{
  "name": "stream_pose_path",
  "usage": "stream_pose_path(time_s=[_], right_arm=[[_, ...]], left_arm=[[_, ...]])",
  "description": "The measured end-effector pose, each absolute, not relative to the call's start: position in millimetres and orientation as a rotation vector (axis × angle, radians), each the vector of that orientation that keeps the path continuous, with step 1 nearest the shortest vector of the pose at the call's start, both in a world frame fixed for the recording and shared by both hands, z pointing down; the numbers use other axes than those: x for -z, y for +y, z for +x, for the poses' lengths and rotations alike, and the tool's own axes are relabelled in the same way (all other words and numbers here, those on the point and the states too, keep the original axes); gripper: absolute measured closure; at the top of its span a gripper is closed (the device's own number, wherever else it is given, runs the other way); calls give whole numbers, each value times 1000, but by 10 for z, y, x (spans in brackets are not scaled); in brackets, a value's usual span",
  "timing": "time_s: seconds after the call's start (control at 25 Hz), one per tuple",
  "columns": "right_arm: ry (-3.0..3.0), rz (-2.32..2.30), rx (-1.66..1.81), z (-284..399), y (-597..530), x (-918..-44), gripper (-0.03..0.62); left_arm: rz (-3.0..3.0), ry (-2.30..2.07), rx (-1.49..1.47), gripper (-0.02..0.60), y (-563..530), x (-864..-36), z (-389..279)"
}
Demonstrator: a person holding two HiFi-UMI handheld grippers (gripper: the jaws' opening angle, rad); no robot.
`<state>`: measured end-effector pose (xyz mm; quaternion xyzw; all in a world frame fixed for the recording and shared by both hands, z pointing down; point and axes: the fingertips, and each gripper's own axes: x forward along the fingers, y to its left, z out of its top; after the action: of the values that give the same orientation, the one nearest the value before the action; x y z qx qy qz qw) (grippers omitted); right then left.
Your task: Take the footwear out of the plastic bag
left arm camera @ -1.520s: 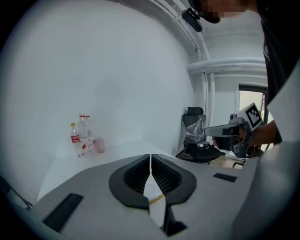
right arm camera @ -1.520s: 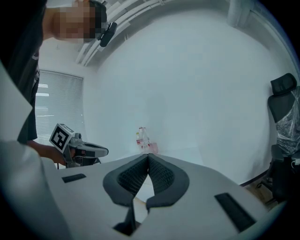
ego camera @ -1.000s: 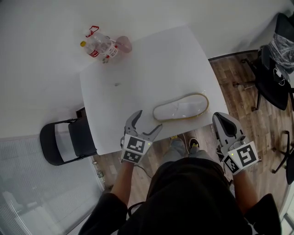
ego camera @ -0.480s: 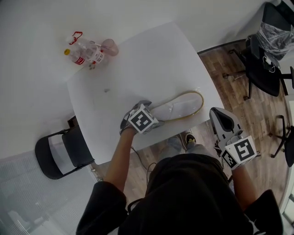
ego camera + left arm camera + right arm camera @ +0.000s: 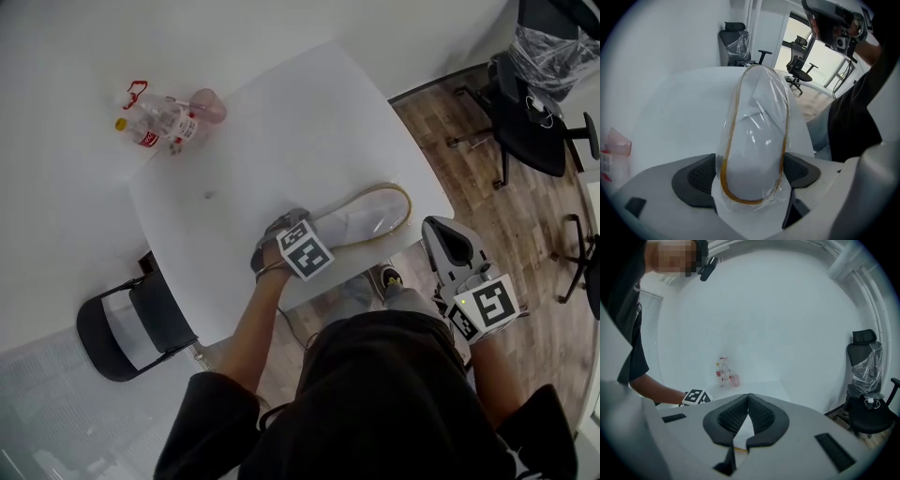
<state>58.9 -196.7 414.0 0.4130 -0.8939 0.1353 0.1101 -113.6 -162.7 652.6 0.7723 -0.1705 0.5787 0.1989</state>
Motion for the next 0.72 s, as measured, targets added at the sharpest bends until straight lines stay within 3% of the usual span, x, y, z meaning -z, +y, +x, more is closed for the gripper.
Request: stream_pose_path(time_s=[0.56, 0.72], right_arm=[[-2652, 1251, -378, 656, -1895, -4098, 579], [-2656, 1245, -377, 661, -1861, -4113, 579]], left_arm=[[2314, -597, -1334, 195, -1539, -6262, -1084], [2442, -671, -1383, 201, -1570, -6126, -1138]])
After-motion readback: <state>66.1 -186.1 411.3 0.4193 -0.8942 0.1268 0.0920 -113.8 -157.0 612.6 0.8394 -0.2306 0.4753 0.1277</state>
